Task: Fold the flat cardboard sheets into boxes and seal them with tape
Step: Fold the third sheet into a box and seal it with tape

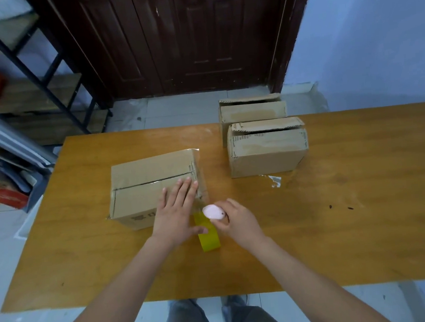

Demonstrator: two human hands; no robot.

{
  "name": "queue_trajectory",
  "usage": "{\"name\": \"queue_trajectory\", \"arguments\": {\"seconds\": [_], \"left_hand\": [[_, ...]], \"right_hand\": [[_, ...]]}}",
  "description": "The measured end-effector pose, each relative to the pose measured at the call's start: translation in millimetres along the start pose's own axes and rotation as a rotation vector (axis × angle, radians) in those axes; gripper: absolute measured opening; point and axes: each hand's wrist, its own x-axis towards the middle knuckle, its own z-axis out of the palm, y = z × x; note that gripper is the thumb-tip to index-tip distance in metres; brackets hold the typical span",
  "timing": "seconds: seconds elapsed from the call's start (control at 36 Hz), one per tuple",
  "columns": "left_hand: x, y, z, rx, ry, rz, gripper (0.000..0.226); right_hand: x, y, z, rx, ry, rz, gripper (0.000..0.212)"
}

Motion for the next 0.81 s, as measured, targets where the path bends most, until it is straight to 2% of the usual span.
{"name": "queue_trajectory", "arguments": {"seconds": [0.08,0.17,0.22,0.39,0.47,0.56,0.61,0.67,0.72,0.81], "left_hand": [[0,0,1,-0.001,-0.02,-0.003,0.132],[-1,0,1,0.009,-0.048,-0.022,0.133],[-1,1,1,0.019,-0.051,-0.026,0.132],[-1,1,1,0.034,-0.045,-0.034,0.131],[-1,1,3,0.035,-0.033,-0.027,0.131],[-2,1,3,0.025,-0.021,-0.016,0.131],[-2,1,3,0.013,-0.012,-0.008,0.132],[-1,1,4,0.004,-0.01,-0.005,0.132],[-1,0,4,0.001,-0.012,-0.004,0.132],[0,0,4,0.005,-0.019,-0.002,0.127]], "right_hand": [[-3,0,2,0.031,0.057,0.105,0.035],[-2,10,1,0.187,0.222,0.363,0.027],[-6,28,-1,0.175,0.265,0.5,0.025],[-21,71,0,-0.273,0.046,0.649,0.029],[-18,64,1,-0.336,0.019,0.647,0.043],[-7,41,8,-0.037,0.059,0.465,0.056],[2,18,16,0.24,-0.002,0.361,0.056],[10,-1,27,0.42,-0.108,0.347,0.045],[16,-12,37,0.57,-0.163,0.373,0.026],[22,-14,45,0.705,-0.109,0.403,0.021]]}}
